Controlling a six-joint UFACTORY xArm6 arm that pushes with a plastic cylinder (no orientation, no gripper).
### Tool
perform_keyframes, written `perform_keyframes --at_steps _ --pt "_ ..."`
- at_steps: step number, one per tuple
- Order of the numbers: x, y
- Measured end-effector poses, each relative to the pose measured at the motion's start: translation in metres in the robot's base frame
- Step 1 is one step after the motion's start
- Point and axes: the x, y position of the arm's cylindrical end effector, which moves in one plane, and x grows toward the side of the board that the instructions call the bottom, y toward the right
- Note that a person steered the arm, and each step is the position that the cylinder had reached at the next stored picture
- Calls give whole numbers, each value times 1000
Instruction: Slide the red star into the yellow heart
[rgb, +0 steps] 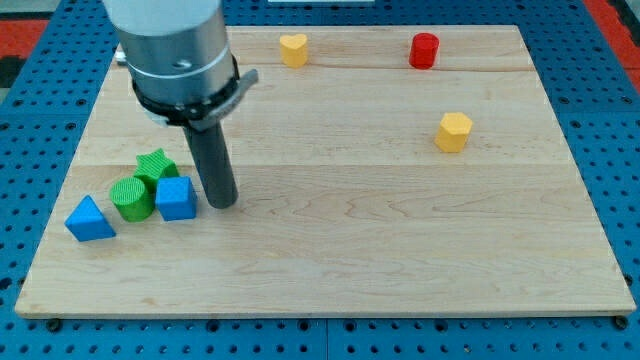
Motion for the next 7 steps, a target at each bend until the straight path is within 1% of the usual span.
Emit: perform_keyframes --at_steps 1,2,3,4,5,6,7 --pt "1 62" --pt "-59 73" --pt "-92 56" --pt "-123 -48" --pt "-143 -187" --pt "-146 -186" --pt "-199 -170"
